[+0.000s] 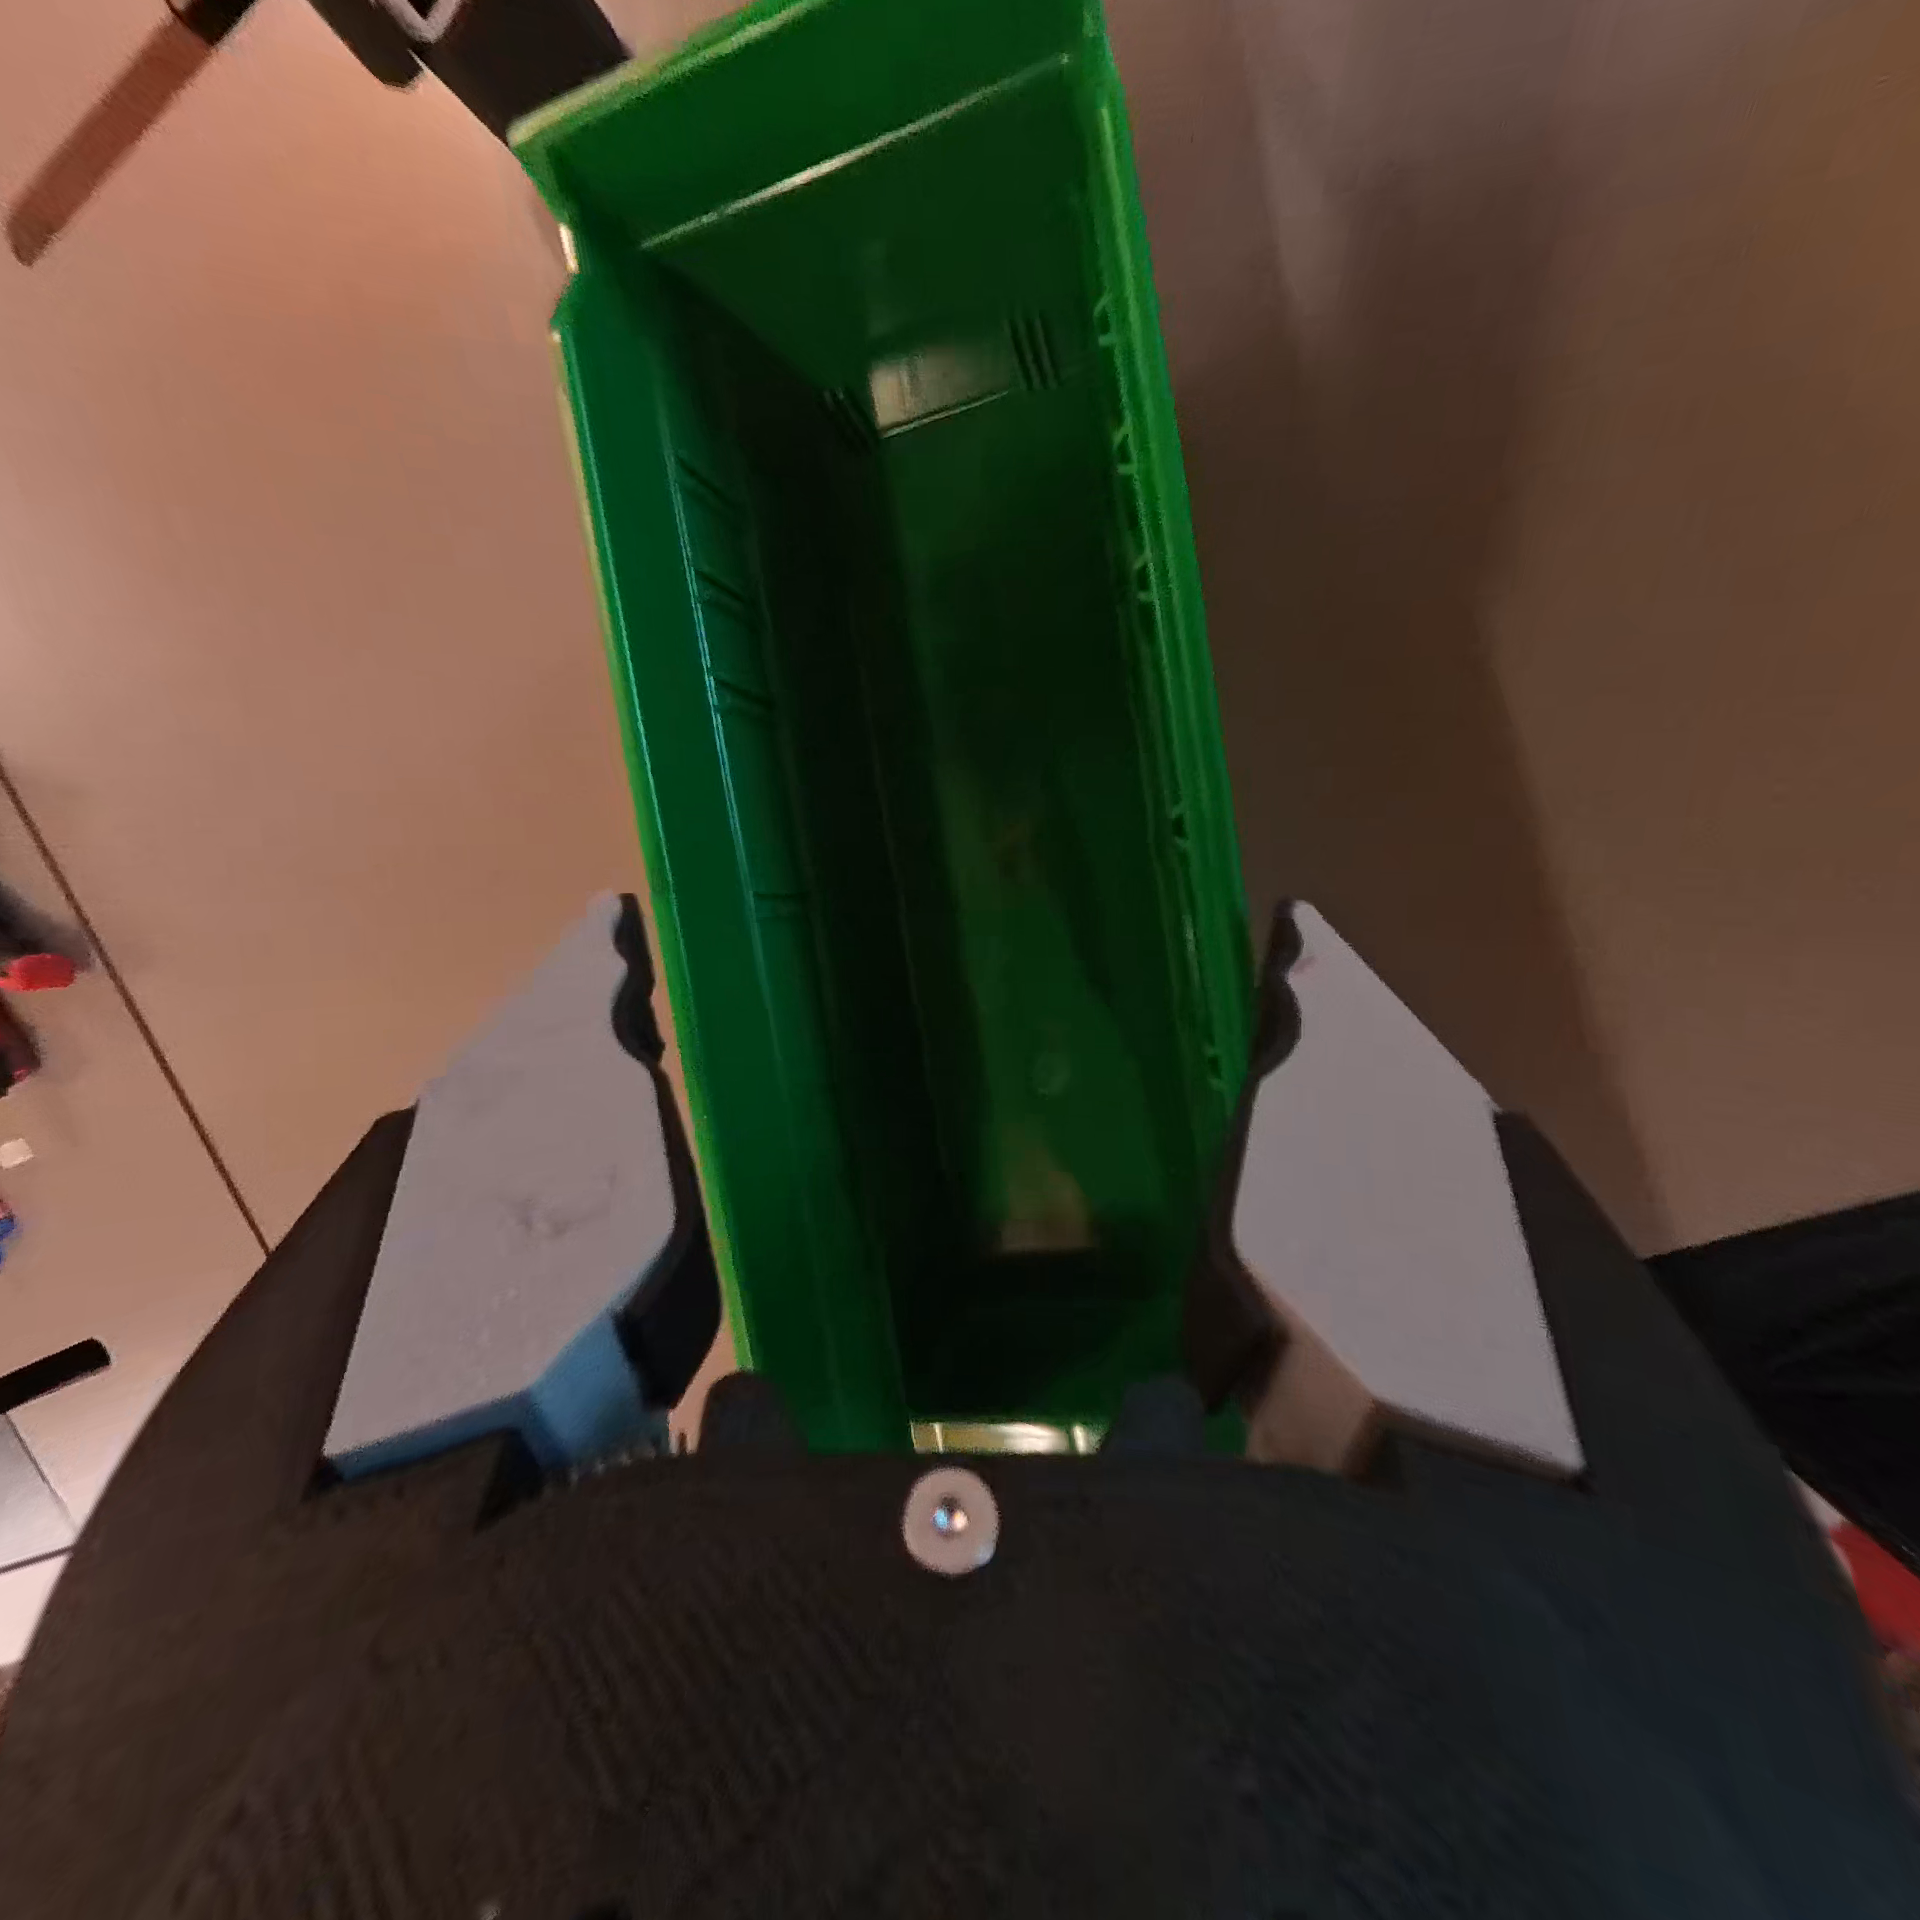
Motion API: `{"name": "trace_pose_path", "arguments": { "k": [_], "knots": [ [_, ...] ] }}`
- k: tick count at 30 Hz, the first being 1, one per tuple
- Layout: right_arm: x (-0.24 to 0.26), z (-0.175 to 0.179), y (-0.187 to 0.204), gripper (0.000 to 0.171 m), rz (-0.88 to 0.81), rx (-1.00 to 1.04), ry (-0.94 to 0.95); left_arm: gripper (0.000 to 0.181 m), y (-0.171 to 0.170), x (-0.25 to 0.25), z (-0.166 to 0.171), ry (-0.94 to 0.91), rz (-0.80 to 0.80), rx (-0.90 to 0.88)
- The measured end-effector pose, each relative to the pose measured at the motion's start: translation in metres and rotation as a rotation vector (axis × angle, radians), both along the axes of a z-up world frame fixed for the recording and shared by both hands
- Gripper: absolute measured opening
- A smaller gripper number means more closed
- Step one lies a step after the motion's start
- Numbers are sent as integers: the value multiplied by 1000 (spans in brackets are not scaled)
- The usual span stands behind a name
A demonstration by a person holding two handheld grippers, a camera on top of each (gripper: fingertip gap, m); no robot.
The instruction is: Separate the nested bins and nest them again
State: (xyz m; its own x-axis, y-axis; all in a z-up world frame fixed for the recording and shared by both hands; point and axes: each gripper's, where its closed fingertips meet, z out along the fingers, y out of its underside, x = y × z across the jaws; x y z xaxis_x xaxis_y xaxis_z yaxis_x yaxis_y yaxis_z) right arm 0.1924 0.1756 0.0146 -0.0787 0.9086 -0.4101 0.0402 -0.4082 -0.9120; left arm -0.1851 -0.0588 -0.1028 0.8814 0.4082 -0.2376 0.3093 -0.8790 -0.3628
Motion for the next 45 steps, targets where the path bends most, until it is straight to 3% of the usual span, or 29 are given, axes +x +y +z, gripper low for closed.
{"name": "trace_pose_path", "arguments": {
  "k": [1, 5, 17, 29, 35, 40, 45],
  "knots": [
    [0, 0, 0, 85, 0, 0, 1, 119, -1, -2, -3, -18, 8, -16],
    [1, 1, 1, 85, 0, 1, 6, 120, -1, -3, -9, -87, 20, -16],
    [-1, 2, -2, 84, 19, 1, 6, 102, 0, -11, -5, -47, 3, 18],
    [10, 7, 4, 84, 5, -14, 37, 130, -9, -13, -14, -152, 73, -37],
    [8, 5, 8, 84, 5, -27, 36, 118, -5, -15, -13, -156, 52, -23],
    [6, 4, 4, 84, 9, -15, 24, 120, -3, -17, -13, -141, 47, 11],
    [7, 6, 3, 84, 9, -14, 29, 101, -5, -20, -9, -114, 18, 30]
  ]
}}
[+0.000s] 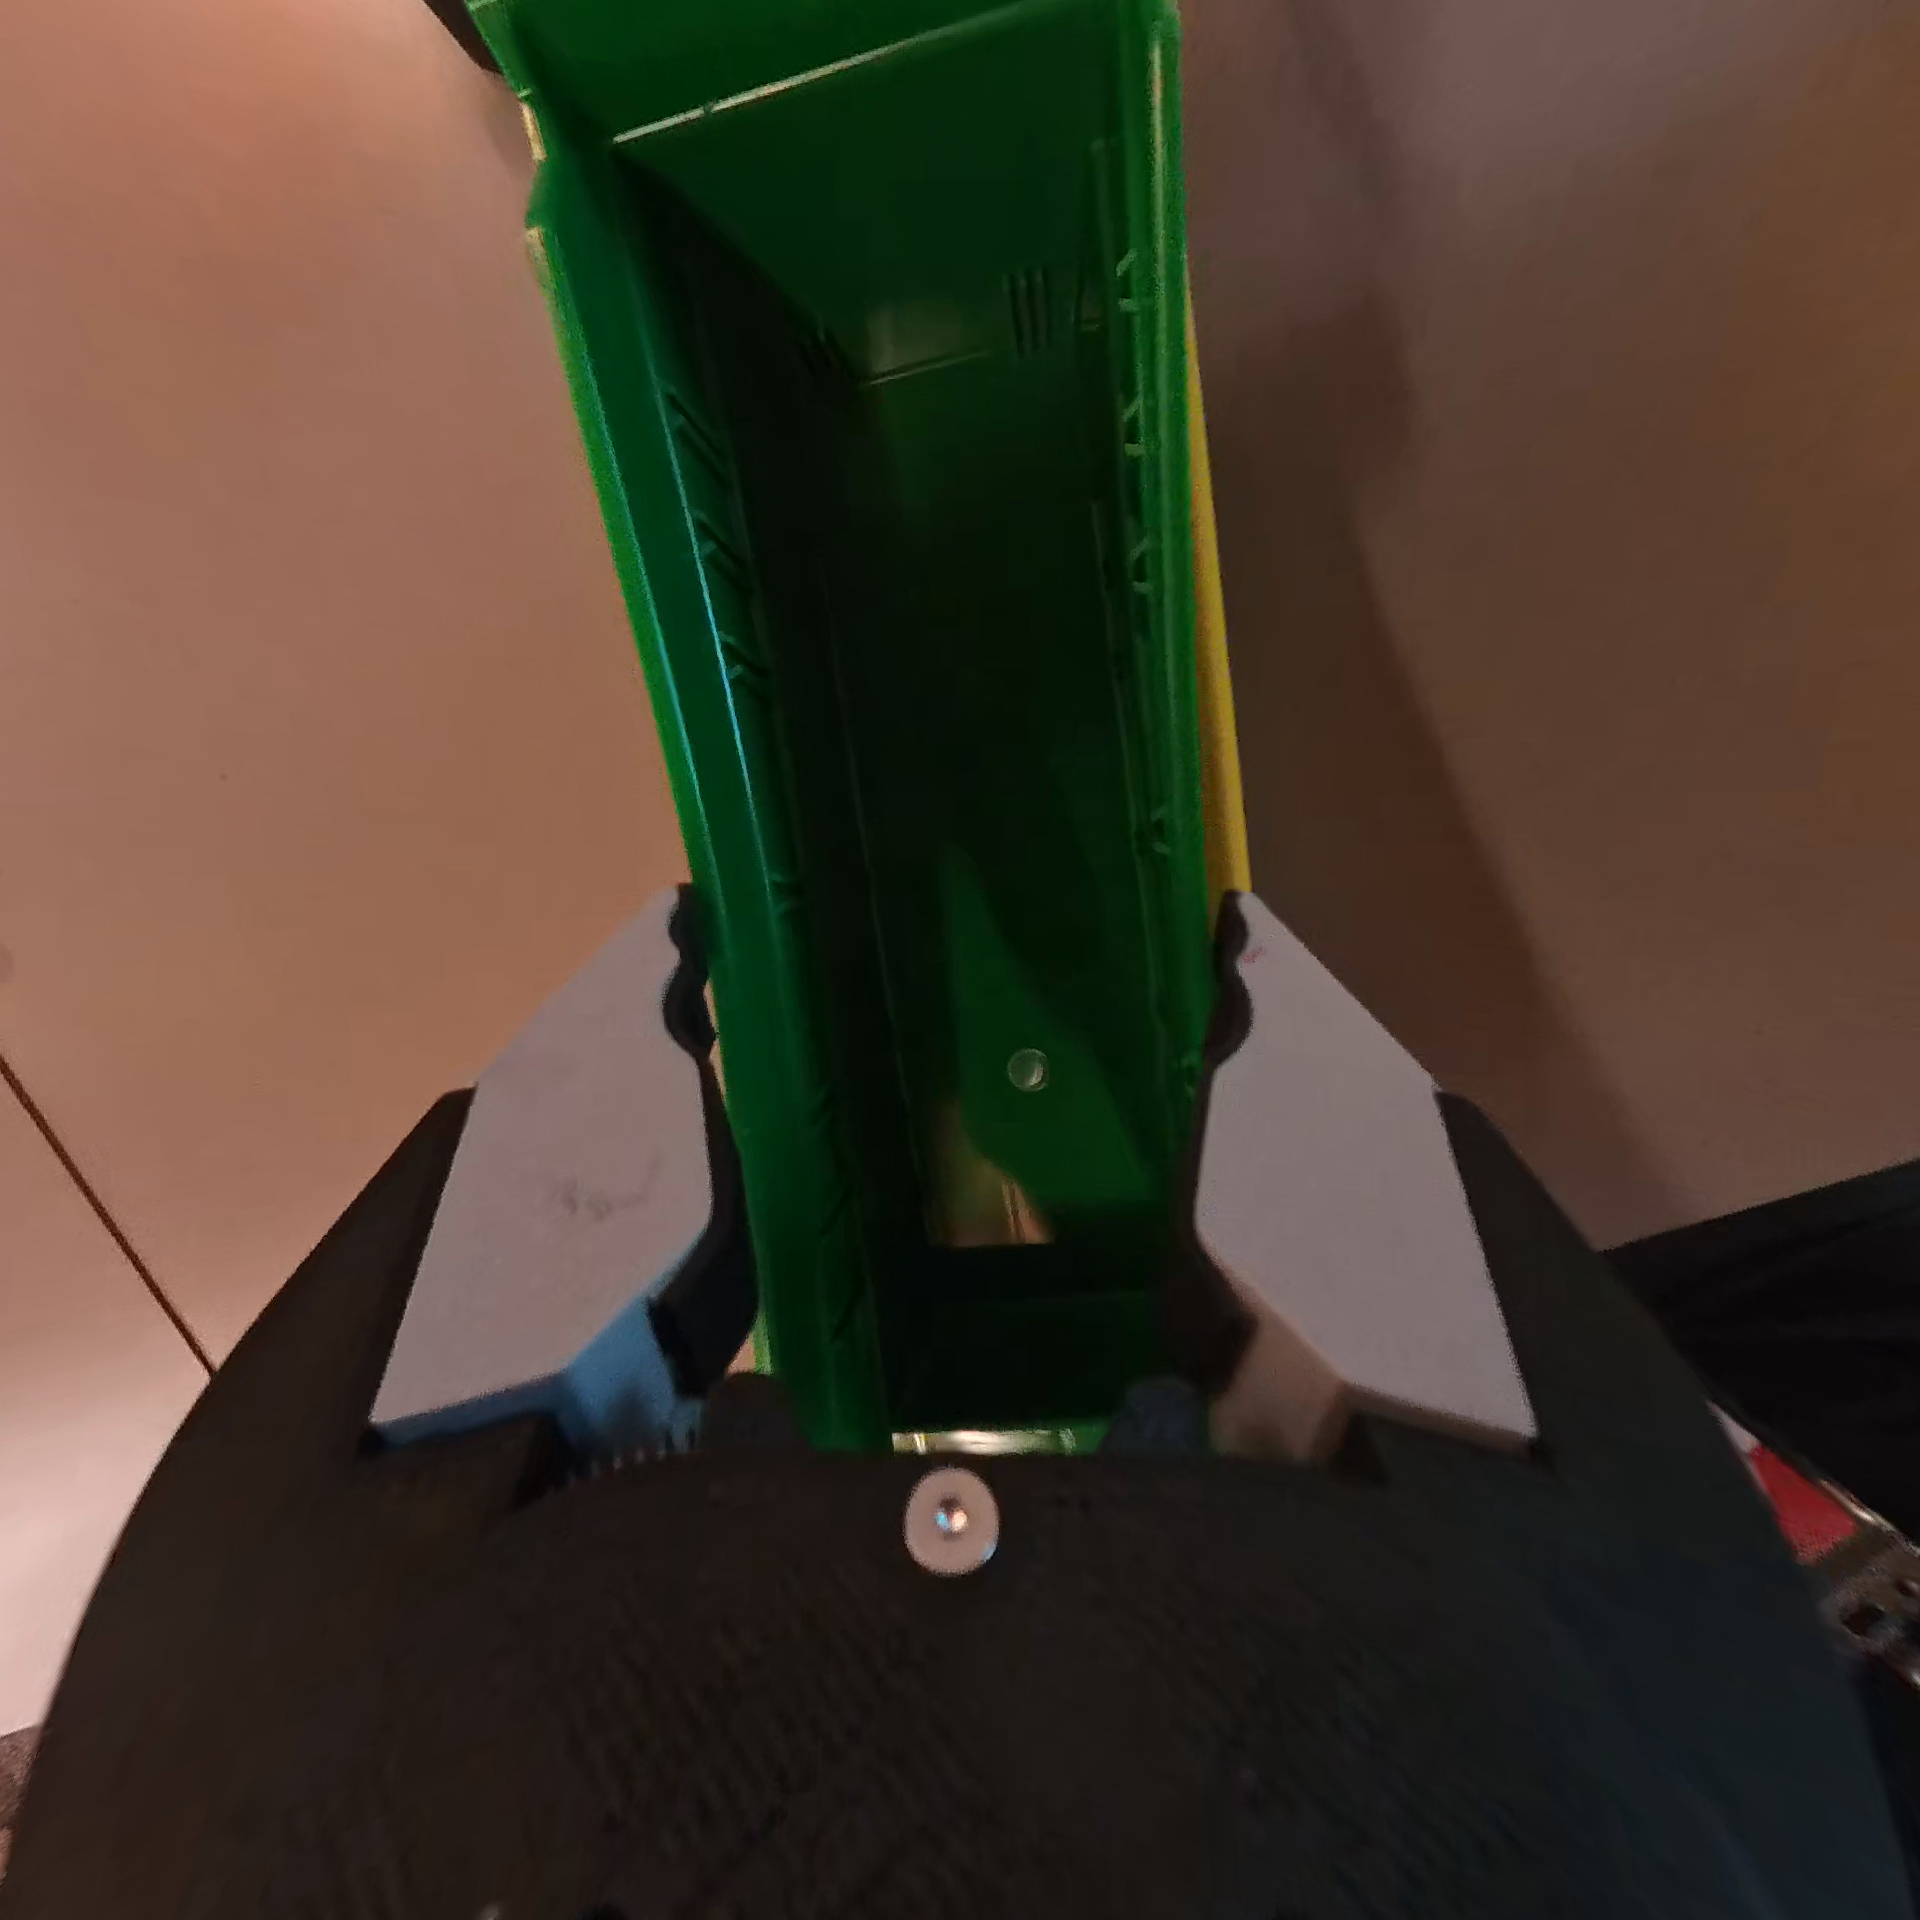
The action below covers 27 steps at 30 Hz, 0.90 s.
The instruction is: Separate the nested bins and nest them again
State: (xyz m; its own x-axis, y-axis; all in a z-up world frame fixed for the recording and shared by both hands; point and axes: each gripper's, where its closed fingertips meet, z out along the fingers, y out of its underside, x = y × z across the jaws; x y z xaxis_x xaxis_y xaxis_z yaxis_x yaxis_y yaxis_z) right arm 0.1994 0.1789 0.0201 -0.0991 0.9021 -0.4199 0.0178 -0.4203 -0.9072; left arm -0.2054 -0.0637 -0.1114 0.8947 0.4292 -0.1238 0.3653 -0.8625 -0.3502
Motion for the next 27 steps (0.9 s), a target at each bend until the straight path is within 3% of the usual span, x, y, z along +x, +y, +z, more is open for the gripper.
{"name": "trace_pose_path", "arguments": {
  "k": [6, 17, 23, 27],
  "knots": [
    [3, 1, 4, 84, -4, -11, 13, 87, -8, -7, 4, 28, 2, 20],
    [-6, -5, -1, 84, 7, -3, -19, 91, -18, -15, 30, 49, 37, 153],
    [-9, -6, -2, 84, 7, 1, -28, 92, -22, -12, 79, 120, 13, 216],
    [-10, -7, -2, 84, 7, -2, -29, 94, -4, 18, 120, 149, -56, 324]
  ]
}}
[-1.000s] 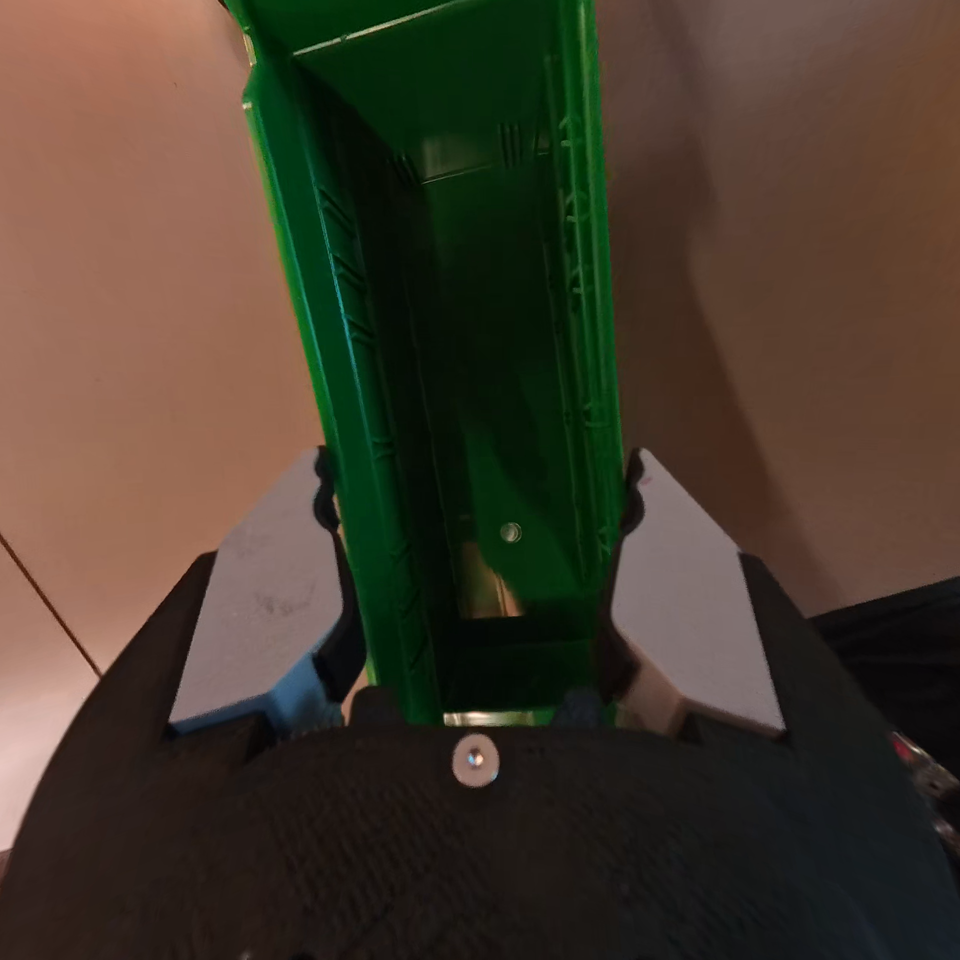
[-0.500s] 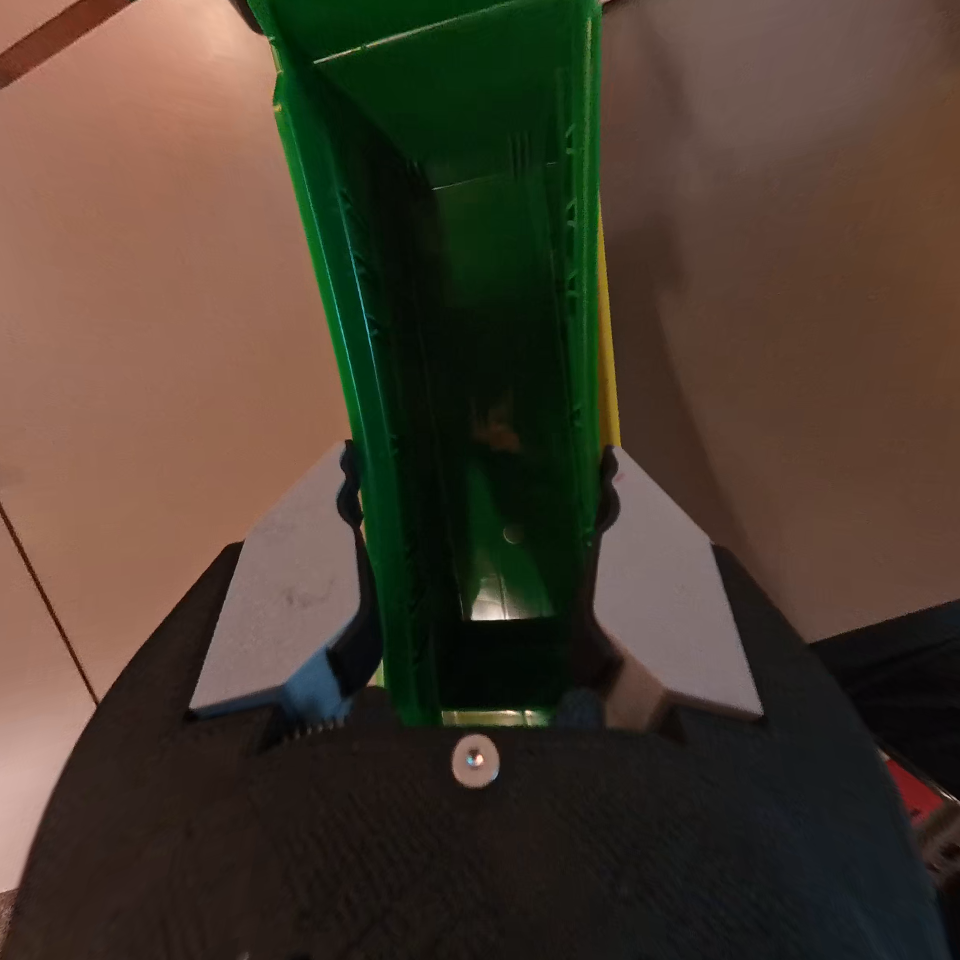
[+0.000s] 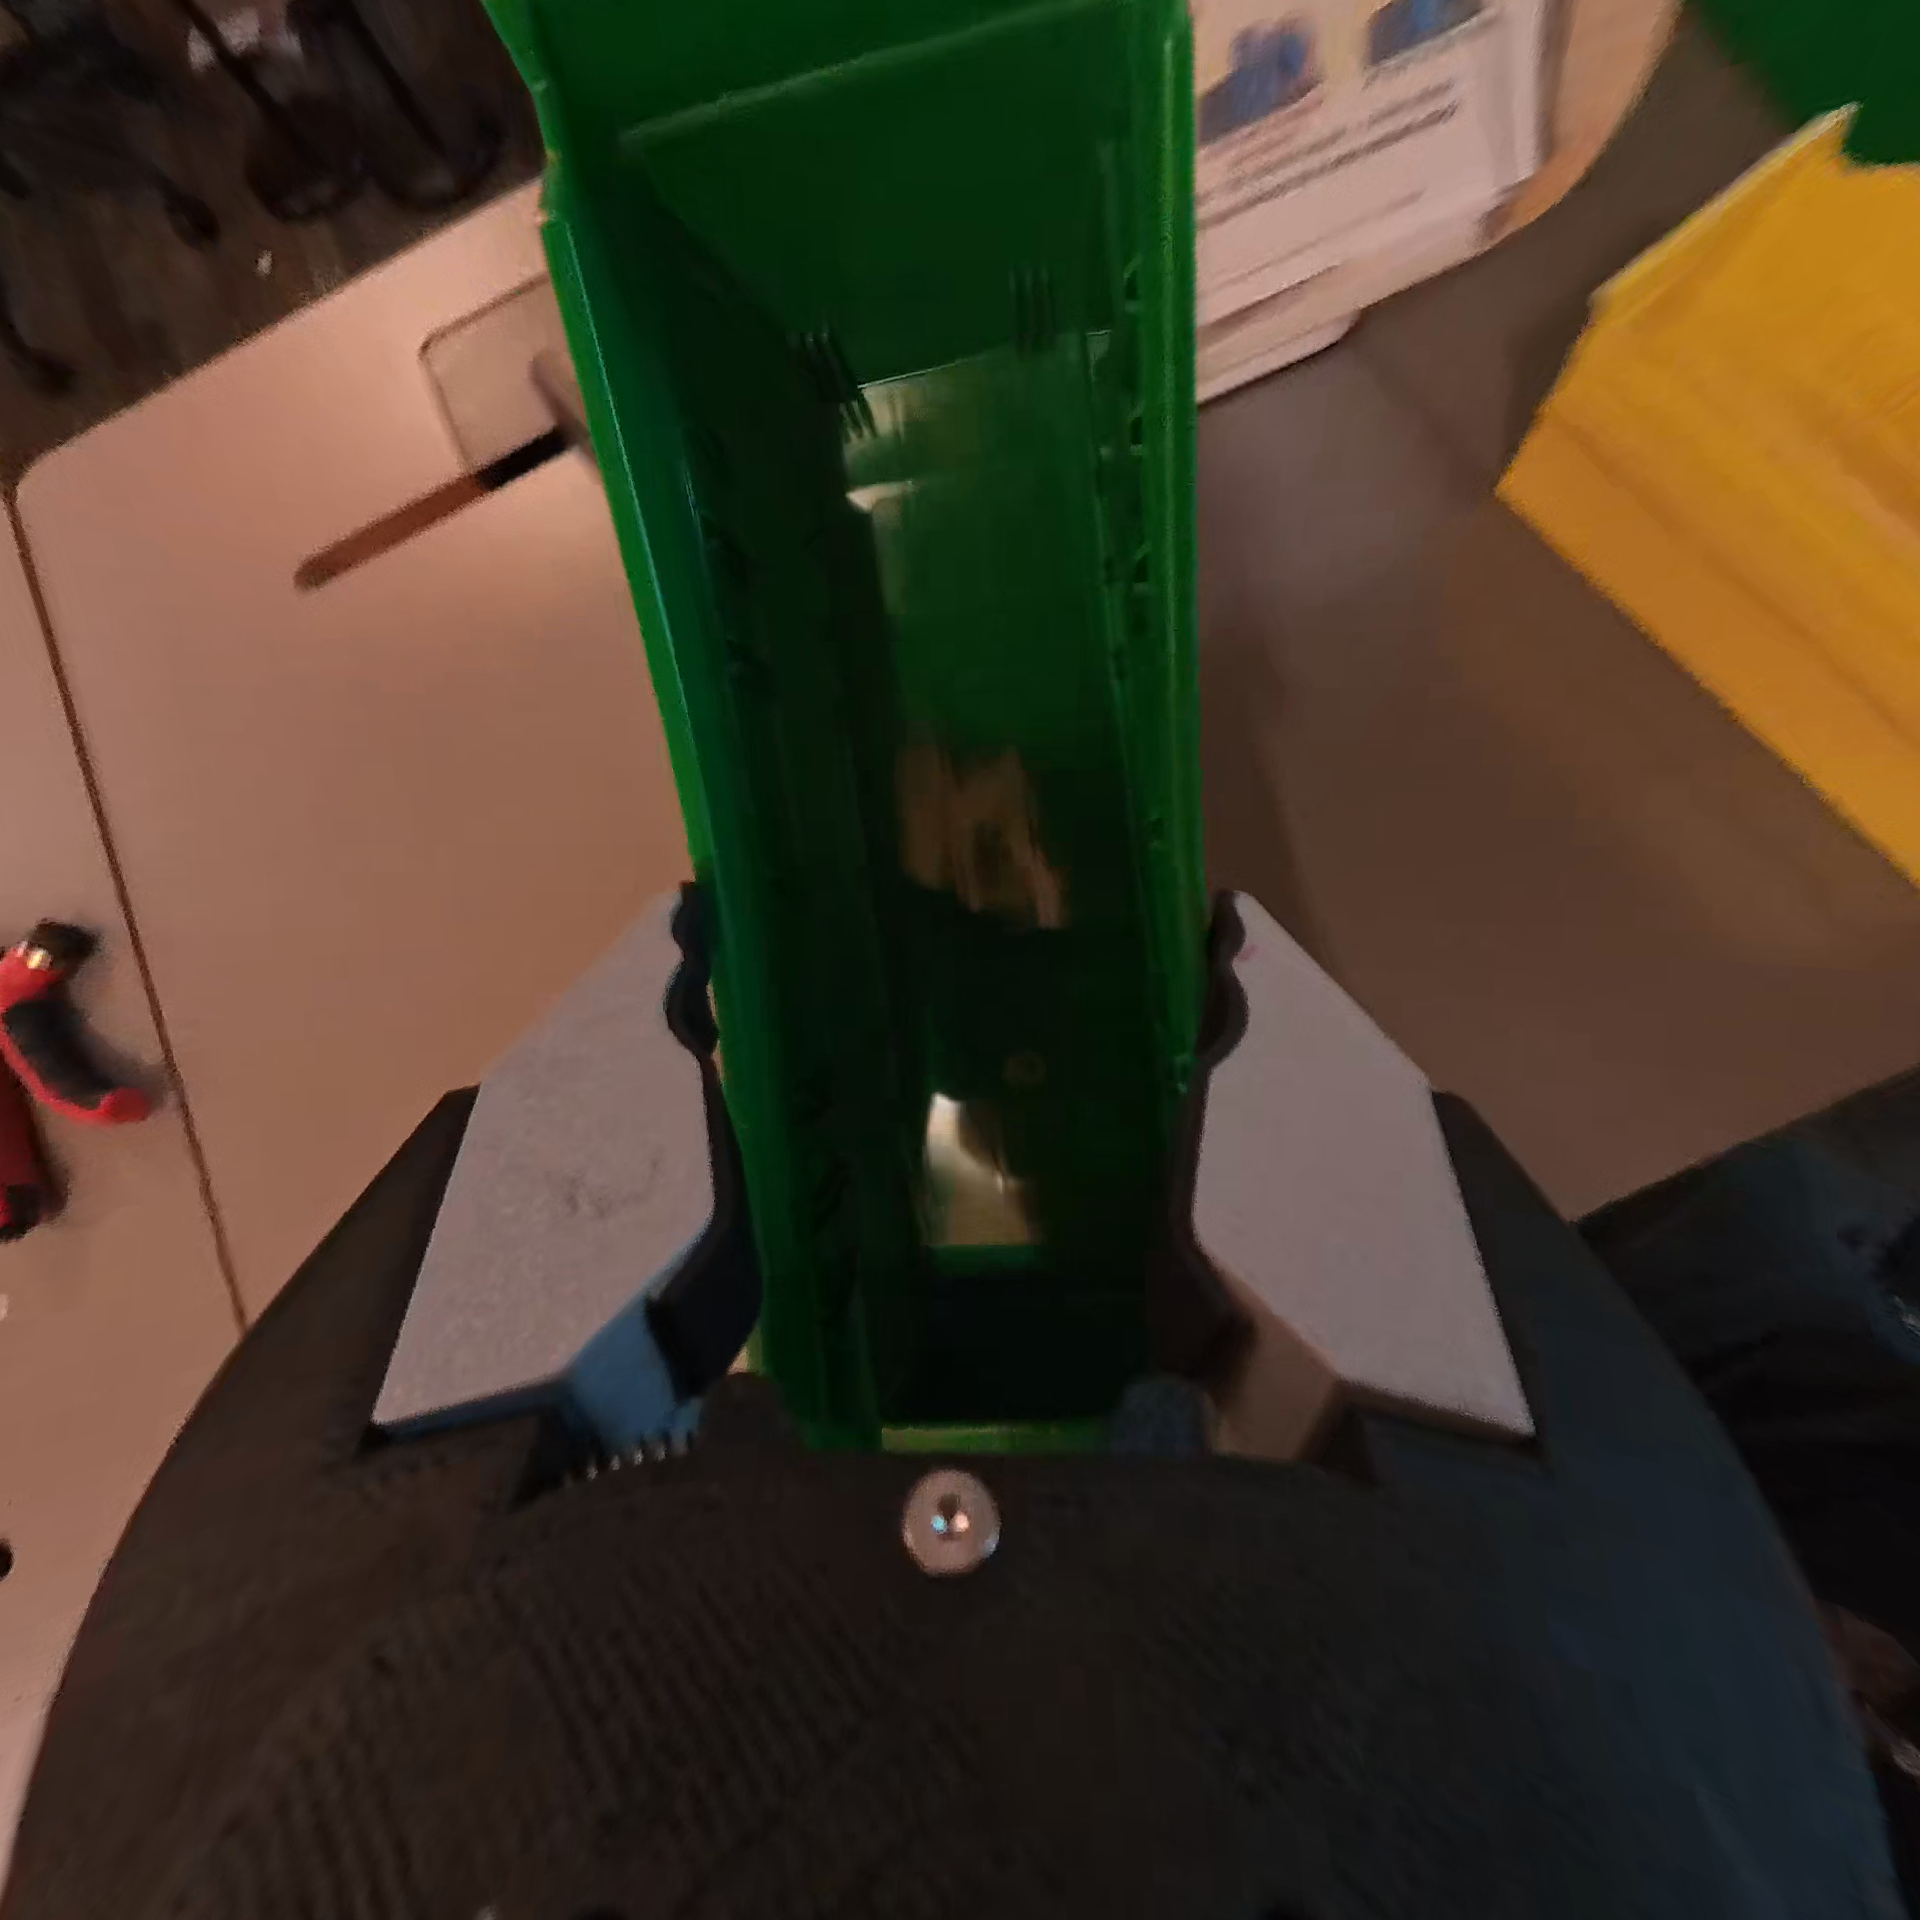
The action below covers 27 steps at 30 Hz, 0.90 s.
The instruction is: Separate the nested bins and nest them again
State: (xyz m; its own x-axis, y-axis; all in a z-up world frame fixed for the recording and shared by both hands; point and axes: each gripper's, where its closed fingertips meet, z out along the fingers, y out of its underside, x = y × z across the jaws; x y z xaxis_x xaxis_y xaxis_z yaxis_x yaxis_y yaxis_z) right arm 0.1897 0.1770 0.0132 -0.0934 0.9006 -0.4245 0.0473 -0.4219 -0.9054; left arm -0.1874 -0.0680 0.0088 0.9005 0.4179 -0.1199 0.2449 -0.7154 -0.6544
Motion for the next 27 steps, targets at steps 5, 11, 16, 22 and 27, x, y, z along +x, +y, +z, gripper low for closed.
{"name": "trace_pose_path", "arguments": {
  "k": [5, 11, 16, 22, 27],
  "knots": [
    [-1, 0, -4, 84, 4, 7, -5, 96, 45, 87, 21, -6, -223, 103],
    [-2, 1, -10, 84, 16, 21, -8, 98, 95, 163, -28, -121, -347, 113],
    [-2, 0, -12, 84, 23, 19, -10, 99, 107, 162, -116, -241, -245, 13],
    [-17, -14, -15, 84, 43, 16, -68, 117, 117, 118, -147, -203, 20, -24],
    [-27, -40, -25, 82, 80, 99, -212, 107, 120, 96, -134, -71, 100, 6]
  ]
}}
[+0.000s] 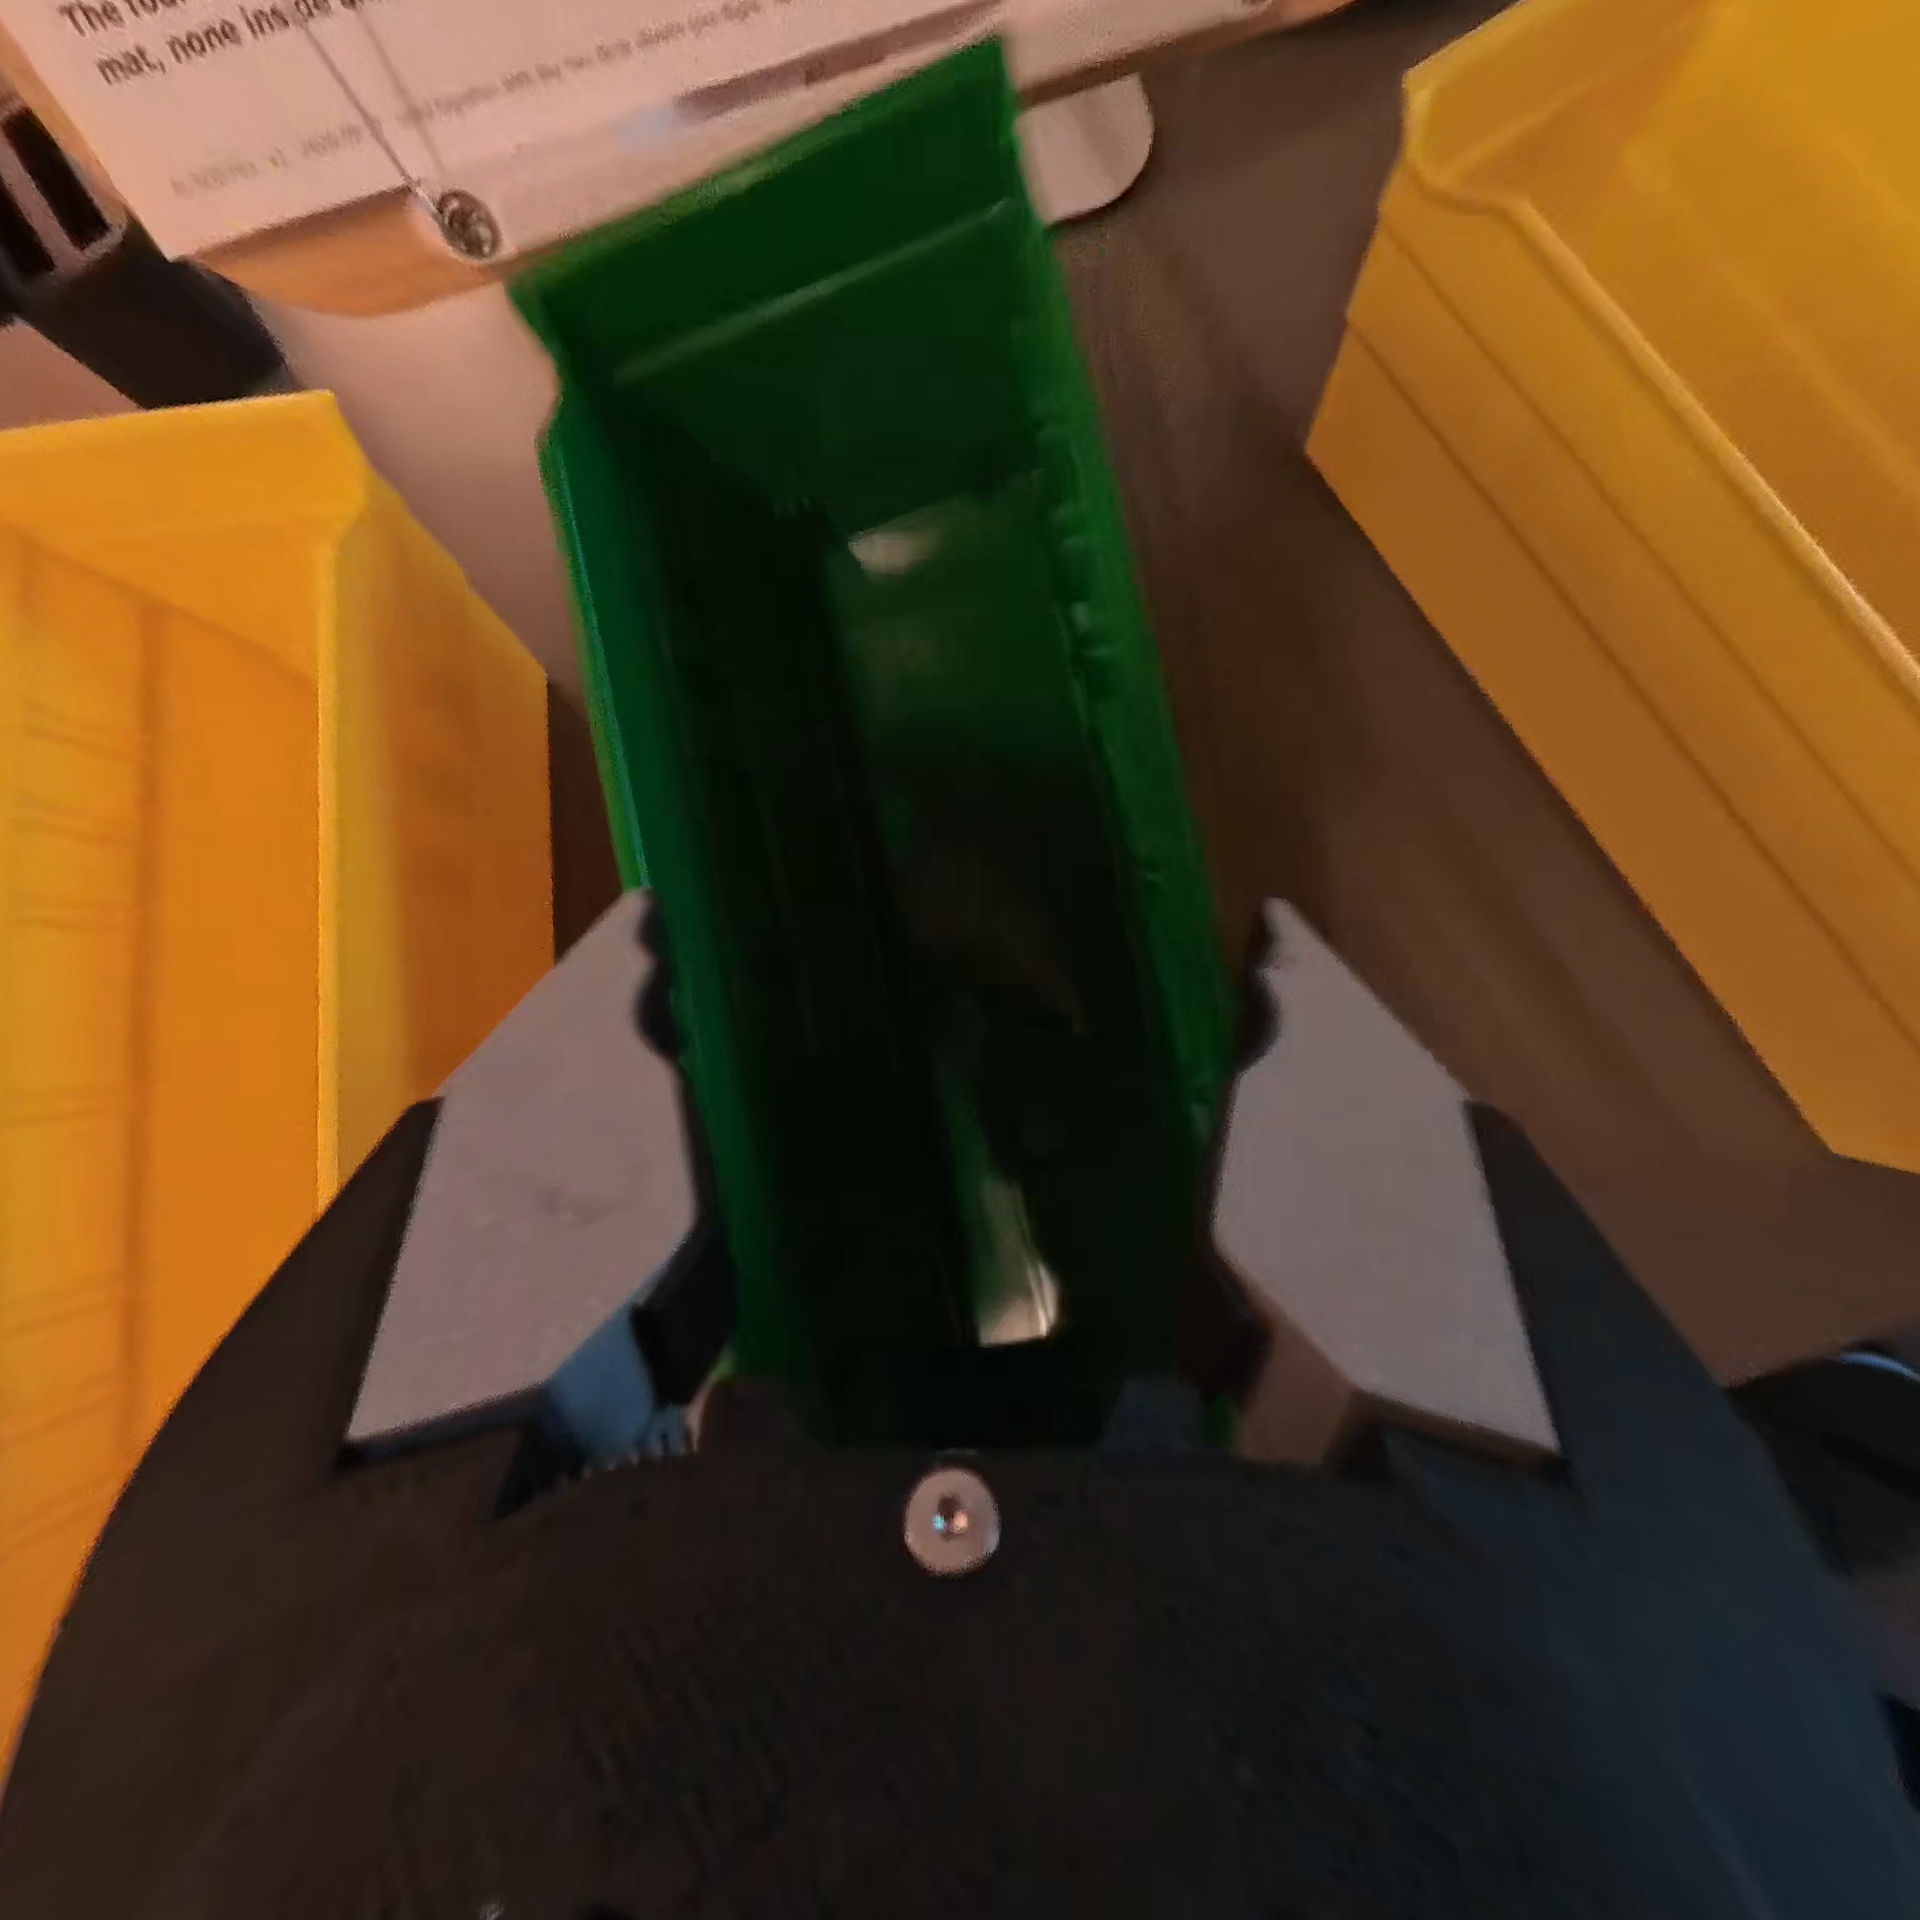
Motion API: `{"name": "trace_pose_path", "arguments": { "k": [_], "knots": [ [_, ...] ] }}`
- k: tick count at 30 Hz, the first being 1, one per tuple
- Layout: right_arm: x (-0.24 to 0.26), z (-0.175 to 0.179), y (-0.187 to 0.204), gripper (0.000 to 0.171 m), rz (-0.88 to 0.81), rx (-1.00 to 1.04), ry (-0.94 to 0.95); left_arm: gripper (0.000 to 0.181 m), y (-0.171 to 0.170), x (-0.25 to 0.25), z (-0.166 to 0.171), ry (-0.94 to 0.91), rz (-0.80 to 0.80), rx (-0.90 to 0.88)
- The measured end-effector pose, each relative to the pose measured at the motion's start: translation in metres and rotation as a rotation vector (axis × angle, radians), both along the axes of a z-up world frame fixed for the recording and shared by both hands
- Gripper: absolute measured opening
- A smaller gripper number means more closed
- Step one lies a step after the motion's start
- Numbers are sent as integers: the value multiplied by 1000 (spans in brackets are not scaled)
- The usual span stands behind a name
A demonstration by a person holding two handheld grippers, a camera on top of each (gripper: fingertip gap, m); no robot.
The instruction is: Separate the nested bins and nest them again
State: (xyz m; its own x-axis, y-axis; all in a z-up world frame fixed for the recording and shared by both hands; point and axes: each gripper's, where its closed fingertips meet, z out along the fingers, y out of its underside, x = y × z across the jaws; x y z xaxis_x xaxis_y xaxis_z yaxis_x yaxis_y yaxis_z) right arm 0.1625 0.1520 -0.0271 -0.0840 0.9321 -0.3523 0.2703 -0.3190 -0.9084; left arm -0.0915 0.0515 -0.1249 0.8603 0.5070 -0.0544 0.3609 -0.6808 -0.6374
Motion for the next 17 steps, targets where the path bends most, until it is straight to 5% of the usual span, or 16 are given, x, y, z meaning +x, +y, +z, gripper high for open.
{"name": "trace_pose_path", "arguments": {
  "k": [1, 2, 4, 9, 13, 17],
  "knots": [
    [0, -6, -4, 77, 27, 28, -33, 85, 0, 2, 6, -7, -7, 35],
    [1, -13, -8, 72, 61, 59, -64, 84, -1, 6, 15, -23, -22, 75],
    [3, -25, -18, 71, 145, 113, -115, 96, -6, 17, 37, -66, -77, 161],
    [12, -74, -25, 67, 248, 249, -326, 92, -65, 24, 86, 6, -200, 212],
    [25, -115, -47, 61, 389, 328, -521, 85, -136, 0, 78, 81, -154, 83],
    [12, -139, -39, 60, 334, 430, -647, 89, -185, -3, 41, 28, -138, -30]
  ]
}}
